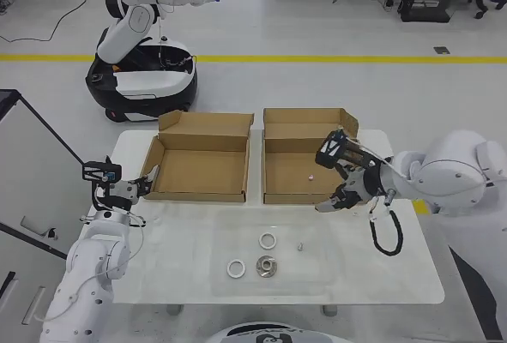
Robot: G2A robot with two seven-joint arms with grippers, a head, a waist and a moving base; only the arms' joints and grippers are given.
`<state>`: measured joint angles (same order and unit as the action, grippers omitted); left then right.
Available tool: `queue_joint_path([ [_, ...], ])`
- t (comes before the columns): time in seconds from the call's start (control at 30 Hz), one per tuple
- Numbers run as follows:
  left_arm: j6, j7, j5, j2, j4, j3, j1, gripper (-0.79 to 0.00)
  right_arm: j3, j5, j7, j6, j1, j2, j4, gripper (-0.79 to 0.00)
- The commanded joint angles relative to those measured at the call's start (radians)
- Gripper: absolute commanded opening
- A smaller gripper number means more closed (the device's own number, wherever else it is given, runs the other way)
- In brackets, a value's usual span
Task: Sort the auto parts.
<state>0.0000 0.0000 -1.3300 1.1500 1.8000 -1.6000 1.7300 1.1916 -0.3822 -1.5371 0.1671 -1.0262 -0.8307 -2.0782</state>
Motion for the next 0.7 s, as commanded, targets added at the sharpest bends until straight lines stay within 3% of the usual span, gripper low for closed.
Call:
queue_joint_path([
  [0.0, 0.000, 0.000, 0.000, 0.000, 0.000, 0.000, 0.000, 0.000, -0.057, -0.006, 0.001, -0.004, 0.035, 0.002, -0.009, 0.000],
  [0.67, 0.000, 0.000, 0.000, 0.000, 0.000, 0.000, 0.000, 0.000, -0.698, 0.057, 0.001, -0.152, 0.546, 0.065, -0.026, 0.000],
])
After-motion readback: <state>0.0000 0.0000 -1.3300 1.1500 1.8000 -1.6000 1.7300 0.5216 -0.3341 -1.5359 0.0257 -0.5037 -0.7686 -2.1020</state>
